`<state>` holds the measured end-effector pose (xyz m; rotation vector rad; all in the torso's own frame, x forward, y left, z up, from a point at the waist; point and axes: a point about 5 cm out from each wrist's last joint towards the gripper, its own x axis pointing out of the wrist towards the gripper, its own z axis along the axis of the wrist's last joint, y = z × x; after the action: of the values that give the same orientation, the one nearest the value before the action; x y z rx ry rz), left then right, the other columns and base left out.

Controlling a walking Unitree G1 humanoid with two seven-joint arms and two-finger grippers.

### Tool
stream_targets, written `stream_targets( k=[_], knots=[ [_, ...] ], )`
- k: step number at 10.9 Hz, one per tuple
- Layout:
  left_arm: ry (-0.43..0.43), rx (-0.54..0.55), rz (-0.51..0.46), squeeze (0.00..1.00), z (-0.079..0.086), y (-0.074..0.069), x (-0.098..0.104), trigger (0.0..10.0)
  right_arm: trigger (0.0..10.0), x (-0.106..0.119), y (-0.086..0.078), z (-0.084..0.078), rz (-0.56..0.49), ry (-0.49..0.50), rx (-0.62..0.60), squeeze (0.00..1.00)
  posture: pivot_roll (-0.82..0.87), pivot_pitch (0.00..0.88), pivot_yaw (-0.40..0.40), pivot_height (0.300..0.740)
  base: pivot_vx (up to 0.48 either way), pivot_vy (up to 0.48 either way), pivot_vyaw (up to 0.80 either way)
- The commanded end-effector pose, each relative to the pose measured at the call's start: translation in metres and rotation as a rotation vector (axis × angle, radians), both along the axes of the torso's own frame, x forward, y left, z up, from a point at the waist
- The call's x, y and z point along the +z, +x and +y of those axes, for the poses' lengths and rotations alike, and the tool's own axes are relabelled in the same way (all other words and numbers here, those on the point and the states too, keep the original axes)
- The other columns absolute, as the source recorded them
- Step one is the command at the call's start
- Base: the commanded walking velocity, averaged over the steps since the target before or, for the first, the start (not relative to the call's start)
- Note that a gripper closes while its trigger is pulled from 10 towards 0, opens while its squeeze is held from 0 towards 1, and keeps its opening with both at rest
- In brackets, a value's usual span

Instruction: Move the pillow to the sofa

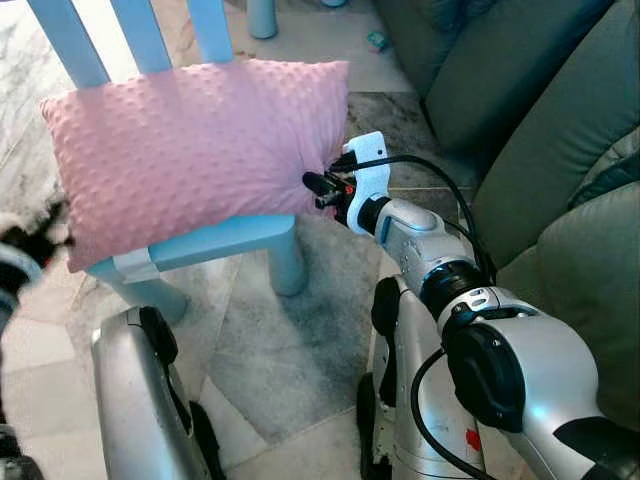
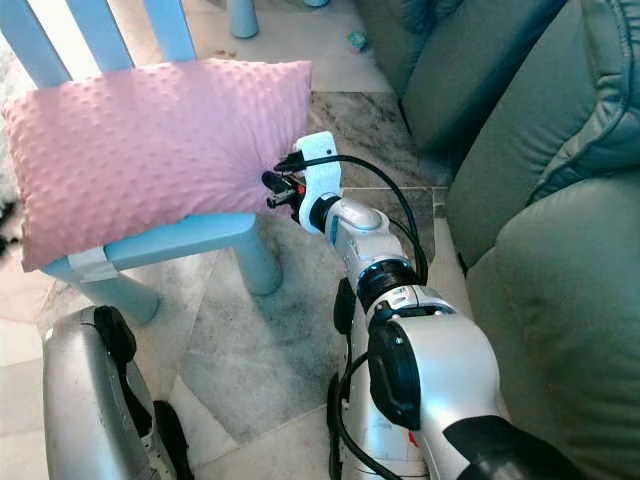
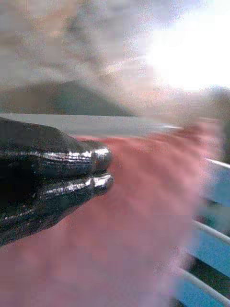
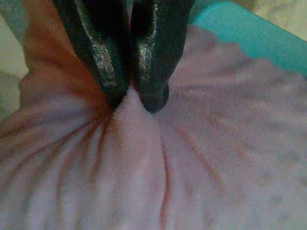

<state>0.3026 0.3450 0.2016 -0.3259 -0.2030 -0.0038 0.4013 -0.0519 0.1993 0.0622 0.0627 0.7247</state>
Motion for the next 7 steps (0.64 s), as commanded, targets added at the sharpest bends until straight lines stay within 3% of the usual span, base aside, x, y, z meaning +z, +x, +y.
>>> stream_targets(
  k=[1, 2, 4, 5, 7],
  knots=[
    [0.064, 0.061, -0.051, 0.00, 0.003, -0.007, 0.008, 0.0, 0.0, -0.002, -0.003, 0.007, -0.008, -0.019, 0.042, 0.00, -0.02, 0.395, -0.077, 0.360, 0.000, 0.000, 0.00],
    [0.066, 0.087, -0.111, 0.00, -0.004, -0.009, 0.013, 0.0, 0.0, 0.000, -0.003, 0.008, -0.026, -0.022, 0.058, 0.00, -0.02, 0.390, -0.077, 0.360, 0.000, 0.000, 0.00],
    [0.074, 0.082, -0.083, 0.00, -0.014, -0.011, 0.004, 0.0, 0.0, -0.001, -0.004, 0.009, -0.038, -0.040, 0.079, 0.00, -0.02, 0.385, -0.077, 0.360, 0.000, 0.000, 0.00],
    [0.023, 0.066, -0.078, 1.00, -0.015, -0.011, 0.000, 10.0, 0.0, -0.002, -0.004, 0.008, -0.039, -0.042, 0.081, 0.00, -0.02, 0.384, -0.076, 0.360, 0.000, 0.000, 0.00],
    [-0.085, 0.131, -0.011, 1.00, -0.006, -0.005, -0.001, 10.0, 0.0, -0.001, -0.005, 0.009, -0.043, -0.039, 0.087, 0.00, -0.03, 0.389, -0.069, 0.360, 0.000, 0.000, 0.00]
  ],
)
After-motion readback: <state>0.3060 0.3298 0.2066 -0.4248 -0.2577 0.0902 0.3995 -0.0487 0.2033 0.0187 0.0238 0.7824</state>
